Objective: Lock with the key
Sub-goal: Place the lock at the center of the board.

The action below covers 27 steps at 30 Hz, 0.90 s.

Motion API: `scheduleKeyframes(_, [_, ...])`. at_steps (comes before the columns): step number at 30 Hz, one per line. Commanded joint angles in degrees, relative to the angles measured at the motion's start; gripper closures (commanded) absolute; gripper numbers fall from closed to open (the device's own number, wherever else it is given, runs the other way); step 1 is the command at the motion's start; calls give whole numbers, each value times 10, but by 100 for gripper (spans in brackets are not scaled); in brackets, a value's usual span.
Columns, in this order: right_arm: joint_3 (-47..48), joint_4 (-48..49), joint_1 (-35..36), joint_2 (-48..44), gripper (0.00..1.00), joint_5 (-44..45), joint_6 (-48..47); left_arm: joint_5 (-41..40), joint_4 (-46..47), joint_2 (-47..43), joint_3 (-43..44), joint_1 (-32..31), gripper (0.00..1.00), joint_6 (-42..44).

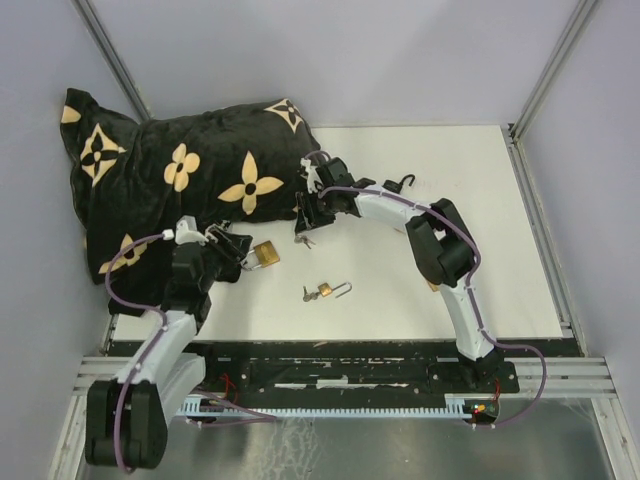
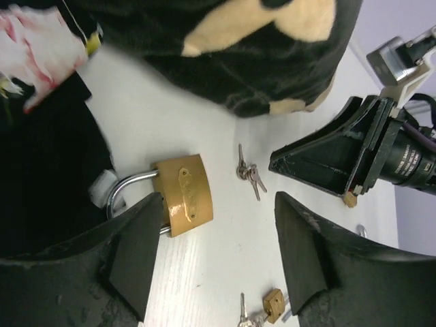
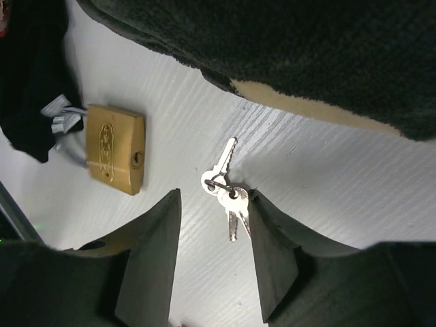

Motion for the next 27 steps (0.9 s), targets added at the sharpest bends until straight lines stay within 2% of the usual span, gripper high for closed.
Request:
scheduleKeyframes(1, [24,-15,-1,-57,45,26,-63,-74,-127,-105,39,2,23,86])
scheduleKeyframes(5, [-12,-44,-11,-138,40,-17,-147,-39,-157,-173,43,2,13,90])
scheduleKeyframes(7, [-58,-62,-23,-215,40,-84,-202,37,-105,-205,22,2,8,77])
scheduleKeyframes(13, [-152,-167,-66,-361,39,-207,-323,229,39,-180,-8,-1,10,-3])
scheduleKeyframes(16, [-185,-251,-85,-424,39,-235,-402,246,41,-168,9,-29,12,4])
scheduleKeyframes(18, [-211,-288,-100,-462,38,-252,-434,209,16,-170,24,-96,13,36])
scheduleKeyframes(20, [-249,-295,-119,-499,38,-272,-449,118,-46,-160,52,-199,13,95])
scheduleKeyframes(23, [-314,-251,-159,-559,38,-305,-445,-40,-163,-104,128,-351,13,179])
scheduleKeyframes(27, [-354,-208,-218,-610,38,-308,-426,-149,-266,1,212,-461,15,235])
